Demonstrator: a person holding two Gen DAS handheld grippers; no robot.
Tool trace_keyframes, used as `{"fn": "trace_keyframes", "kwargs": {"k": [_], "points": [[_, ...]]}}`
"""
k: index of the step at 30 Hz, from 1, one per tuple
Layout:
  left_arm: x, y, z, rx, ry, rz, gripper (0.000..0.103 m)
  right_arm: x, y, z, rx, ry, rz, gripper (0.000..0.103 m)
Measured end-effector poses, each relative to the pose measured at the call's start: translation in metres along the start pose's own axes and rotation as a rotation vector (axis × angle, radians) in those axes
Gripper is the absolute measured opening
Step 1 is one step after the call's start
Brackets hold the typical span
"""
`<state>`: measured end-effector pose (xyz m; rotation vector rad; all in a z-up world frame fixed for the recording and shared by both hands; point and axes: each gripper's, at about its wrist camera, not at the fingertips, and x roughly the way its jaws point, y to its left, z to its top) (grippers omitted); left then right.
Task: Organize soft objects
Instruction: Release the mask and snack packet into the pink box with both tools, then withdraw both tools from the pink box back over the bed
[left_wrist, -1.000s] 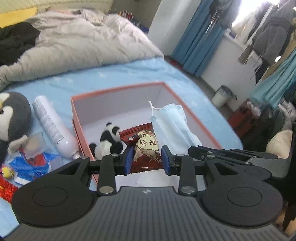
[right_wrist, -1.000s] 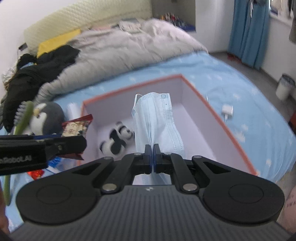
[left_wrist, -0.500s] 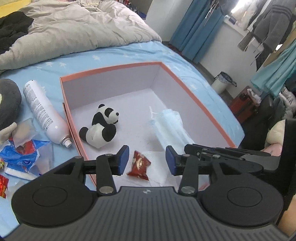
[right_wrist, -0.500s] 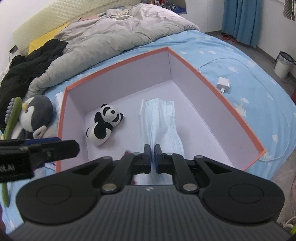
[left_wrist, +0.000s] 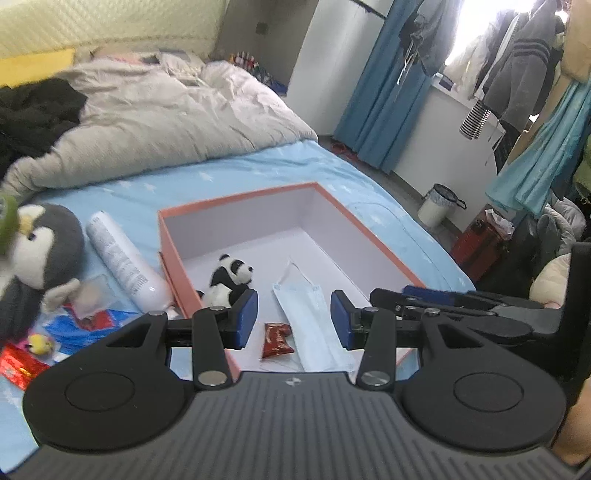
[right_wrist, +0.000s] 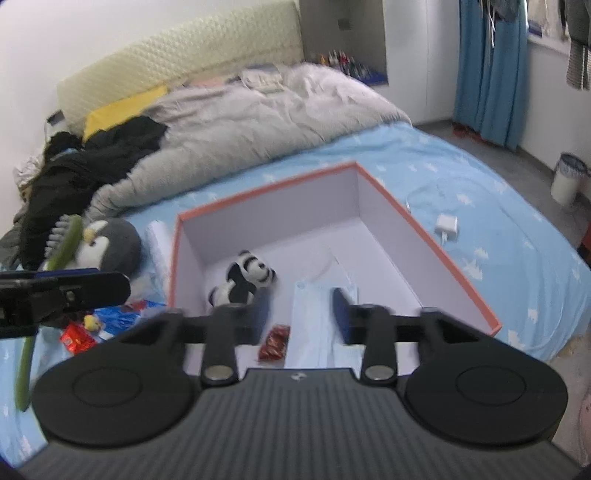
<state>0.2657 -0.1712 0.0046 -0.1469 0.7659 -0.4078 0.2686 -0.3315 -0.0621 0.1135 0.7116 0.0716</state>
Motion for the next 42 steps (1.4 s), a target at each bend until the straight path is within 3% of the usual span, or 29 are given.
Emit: {"fn": "trace_keyframes", "kwargs": {"k": [9,19,29,42], "points": [[-0.058,0.013,-0.021,-0.028,-0.082,0.022,0.050,-0.038,0.024,-0.006,-0.052,-0.079,0.085,0.044],[-0.121,0.052,-0.058,-0.086,-0.162,0.054,0.050,-0.070,0.070,-0.038,-0.106,-0.172,0.174,0.044],[-0.166,0.086,-0.108,-0.138,-0.217,0.127,0.050,-0.081,0.112,-0.070,-0.131,-0.143,0.204,0.044],[-0.202,0.122,-0.183,-0.235,-0.208,0.254,0.050,-0.083,0.169,-0.126,-0.171,-0.053,0.290,0.044]]}}
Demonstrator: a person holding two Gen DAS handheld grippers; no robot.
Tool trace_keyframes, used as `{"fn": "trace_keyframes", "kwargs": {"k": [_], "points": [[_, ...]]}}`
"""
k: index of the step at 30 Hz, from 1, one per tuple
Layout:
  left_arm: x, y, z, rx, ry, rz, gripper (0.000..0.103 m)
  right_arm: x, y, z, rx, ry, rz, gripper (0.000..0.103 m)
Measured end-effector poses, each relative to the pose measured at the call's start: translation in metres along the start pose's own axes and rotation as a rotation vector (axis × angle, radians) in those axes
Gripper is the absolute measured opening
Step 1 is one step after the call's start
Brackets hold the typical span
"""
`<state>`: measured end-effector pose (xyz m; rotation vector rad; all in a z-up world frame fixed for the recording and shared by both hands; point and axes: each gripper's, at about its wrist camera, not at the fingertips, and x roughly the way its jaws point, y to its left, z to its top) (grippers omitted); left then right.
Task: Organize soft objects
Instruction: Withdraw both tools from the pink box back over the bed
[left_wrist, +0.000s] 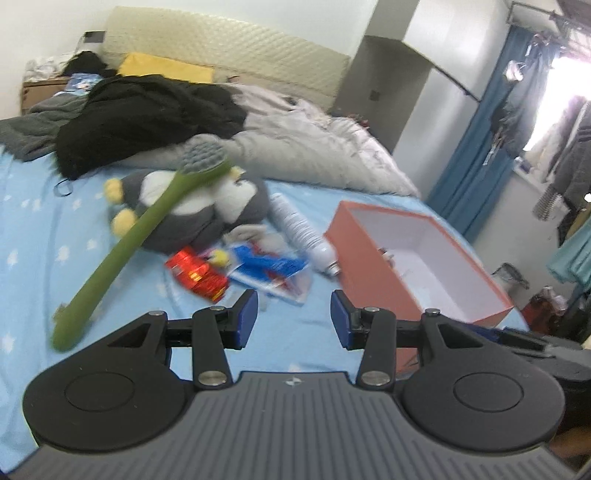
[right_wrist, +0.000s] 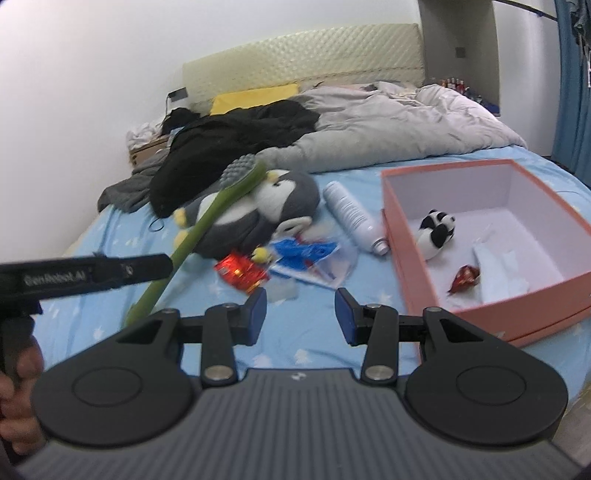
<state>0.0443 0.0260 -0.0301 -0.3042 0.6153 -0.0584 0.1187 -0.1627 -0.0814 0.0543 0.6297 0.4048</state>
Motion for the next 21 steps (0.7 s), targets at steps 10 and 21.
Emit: {"fn": "trace_keyframes", "kwargs": {"k": [10,21], "points": [[0.013,0.023,-0.025,-0.062,0.028,0.046,0.050,0.015,0.013,-0.025,-0.024,0.070,0.018,0.044],[0.096,0.059,-0.026,-0.160,0.103,0.074,0.051,0.080,0.010,-0.028,-0.064,0.159,0.040,0.048]]}}
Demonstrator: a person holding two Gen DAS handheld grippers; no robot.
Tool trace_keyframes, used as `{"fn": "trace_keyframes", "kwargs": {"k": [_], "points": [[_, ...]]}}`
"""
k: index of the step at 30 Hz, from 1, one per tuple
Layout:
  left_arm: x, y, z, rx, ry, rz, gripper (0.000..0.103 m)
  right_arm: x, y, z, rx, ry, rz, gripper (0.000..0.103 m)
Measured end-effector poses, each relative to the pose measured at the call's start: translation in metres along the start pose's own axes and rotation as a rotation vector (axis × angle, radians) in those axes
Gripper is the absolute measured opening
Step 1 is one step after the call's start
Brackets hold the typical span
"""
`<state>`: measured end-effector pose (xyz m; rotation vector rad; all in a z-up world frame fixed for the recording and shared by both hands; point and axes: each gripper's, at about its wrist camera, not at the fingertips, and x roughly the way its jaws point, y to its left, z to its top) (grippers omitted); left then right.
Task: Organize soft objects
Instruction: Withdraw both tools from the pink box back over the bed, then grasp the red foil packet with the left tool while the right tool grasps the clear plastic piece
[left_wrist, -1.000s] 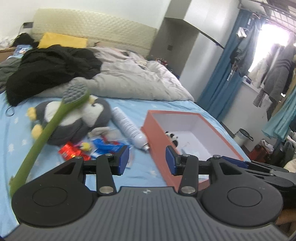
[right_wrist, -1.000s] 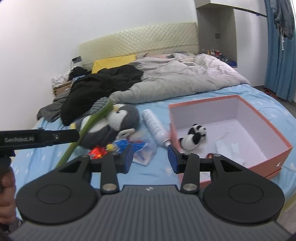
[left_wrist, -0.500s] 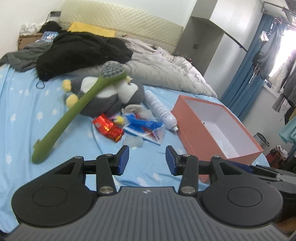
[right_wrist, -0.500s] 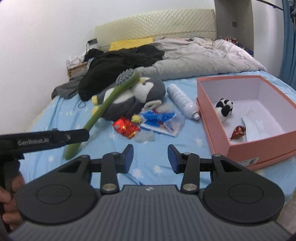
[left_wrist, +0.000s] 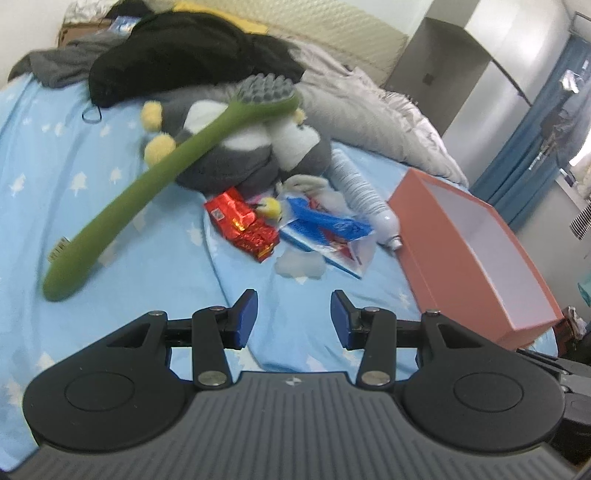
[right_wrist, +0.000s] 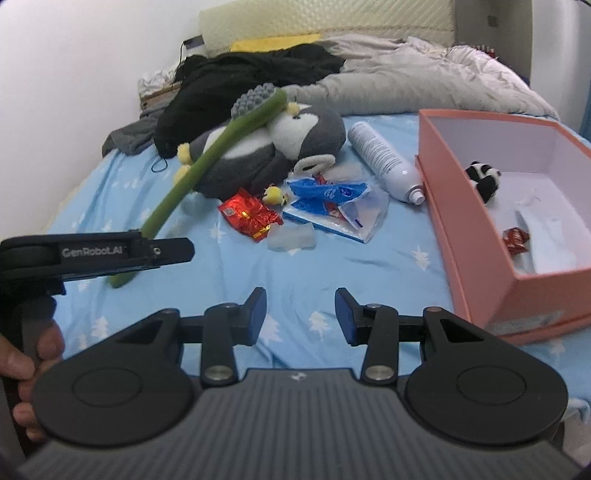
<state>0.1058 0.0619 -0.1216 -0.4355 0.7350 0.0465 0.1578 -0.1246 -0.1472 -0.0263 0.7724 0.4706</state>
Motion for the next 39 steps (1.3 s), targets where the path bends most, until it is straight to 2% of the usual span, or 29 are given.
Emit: {"fn": "trace_keyframes", "kwargs": {"k": [2,9,15,16,18,26,35,38,39], "points": [[0.020,0.006,0.004,-0.018,0.009,-0.001,0.058,0.015,-0.002,0.003,-0.012,0.006,0.001,0.060],[0.082,0.029,0.023,-0.080,0.005,-0.022,0.058,0.077,-0.010,0.015,-0.039,0.023,0.036,0.061],[0.124,0.045,0.031,-0.103,0.023,-0.007,0.059,0.128,-0.007,0.022,-0.097,0.018,0.044,0.061],[0.131,0.047,0.032,-0.105,0.033,-0.005,0.058,0.135,-0.006,0.023,-0.100,0.023,0.045,0.062],[0.142,0.050,0.035,-0.113,0.035,-0.007,0.059,0.148,-0.006,0.025,-0.097,0.033,0.049,0.071],[0.172,0.060,0.050,-0.124,0.032,-0.007,0.059,0.174,-0.001,0.031,-0.127,0.039,0.073,0.071],[0.181,0.059,0.051,-0.079,0.049,-0.013,0.058,0.197,0.007,0.035,-0.162,0.022,0.063,0.071],[0.182,0.058,0.051,-0.080,0.058,-0.022,0.058,0.200,0.007,0.036,-0.160,0.015,0.065,0.069],[0.183,0.058,0.052,-0.082,0.063,-0.026,0.055,0.200,0.007,0.036,-0.162,0.013,0.065,0.065]]}}
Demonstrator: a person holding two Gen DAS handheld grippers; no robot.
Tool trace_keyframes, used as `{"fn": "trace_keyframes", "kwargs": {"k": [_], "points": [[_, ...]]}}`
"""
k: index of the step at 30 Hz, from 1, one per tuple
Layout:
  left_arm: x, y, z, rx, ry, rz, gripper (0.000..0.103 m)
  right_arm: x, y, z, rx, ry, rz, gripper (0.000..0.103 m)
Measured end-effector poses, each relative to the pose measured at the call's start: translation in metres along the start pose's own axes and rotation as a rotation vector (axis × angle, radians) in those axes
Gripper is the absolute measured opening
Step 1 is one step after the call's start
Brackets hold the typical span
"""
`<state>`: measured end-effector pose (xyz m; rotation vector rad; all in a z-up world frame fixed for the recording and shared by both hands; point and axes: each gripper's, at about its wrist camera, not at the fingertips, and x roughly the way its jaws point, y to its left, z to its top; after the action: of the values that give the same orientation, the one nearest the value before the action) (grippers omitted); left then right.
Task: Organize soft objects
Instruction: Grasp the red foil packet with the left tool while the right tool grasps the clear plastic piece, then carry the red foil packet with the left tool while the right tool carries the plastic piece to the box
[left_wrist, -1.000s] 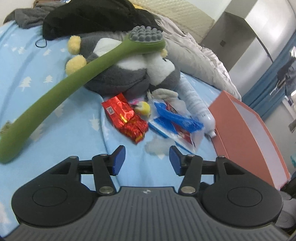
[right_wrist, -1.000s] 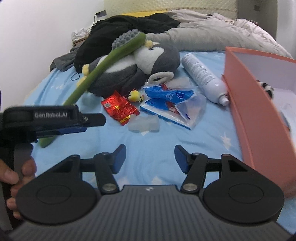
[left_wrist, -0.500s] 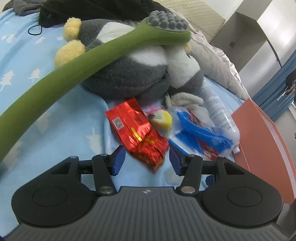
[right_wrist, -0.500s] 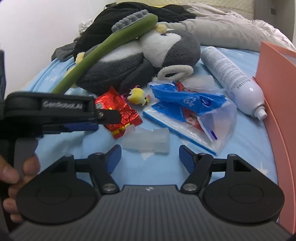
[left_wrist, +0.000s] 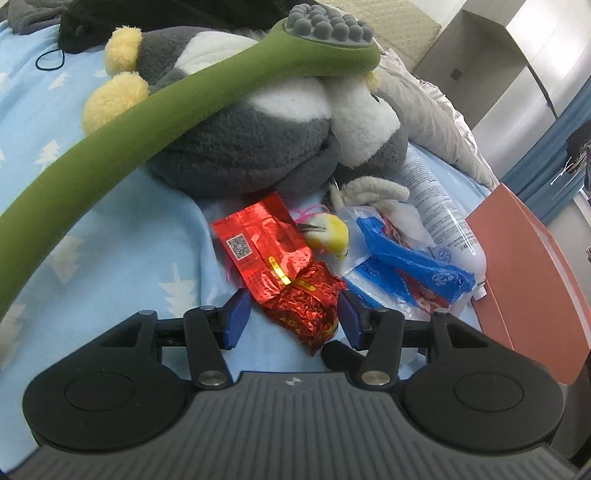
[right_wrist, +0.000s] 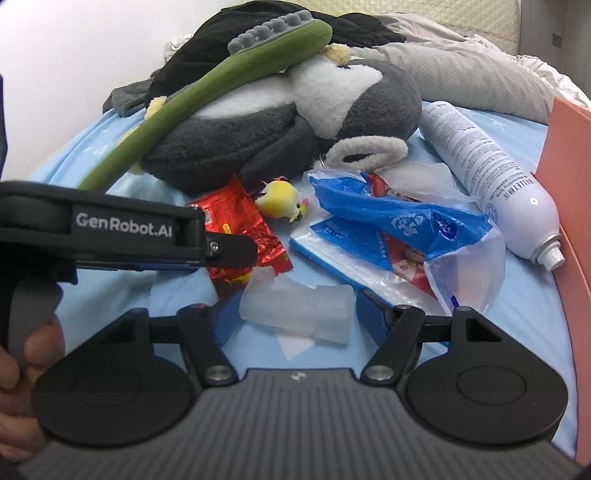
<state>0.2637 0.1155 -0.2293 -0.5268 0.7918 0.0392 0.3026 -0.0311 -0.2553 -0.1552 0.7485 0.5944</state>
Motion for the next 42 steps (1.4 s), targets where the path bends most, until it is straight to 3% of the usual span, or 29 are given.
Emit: {"fn": "trace_keyframes", "kwargs": {"k": [3,7,18,31,42], "points": [[-0.002,0.002,-0.001,-0.006,0.007,-0.012,0.048,-0.002,0.000,0.000,-0.007,-0.001,-0.006,0.060],[-0.005,0.003,-0.003,-0.028,0.003,-0.015,0.045,-0.008,-0.002,0.000,-0.007,0.007,-0.022,0.059],[-0.029,0.001,-0.018,-0.048,0.005,-0.028,0.044,-0.041,-0.011,-0.010,0.021,0.008,-0.079,0.059],[-0.094,-0.012,-0.047,-0.047,0.002,-0.027,0.044,-0.094,-0.011,-0.032,0.101,0.040,-0.105,0.059],[-0.136,-0.027,-0.067,-0.020,0.008,-0.005,0.044,-0.141,-0.013,-0.043,0.138,0.014,-0.123,0.059]]}}
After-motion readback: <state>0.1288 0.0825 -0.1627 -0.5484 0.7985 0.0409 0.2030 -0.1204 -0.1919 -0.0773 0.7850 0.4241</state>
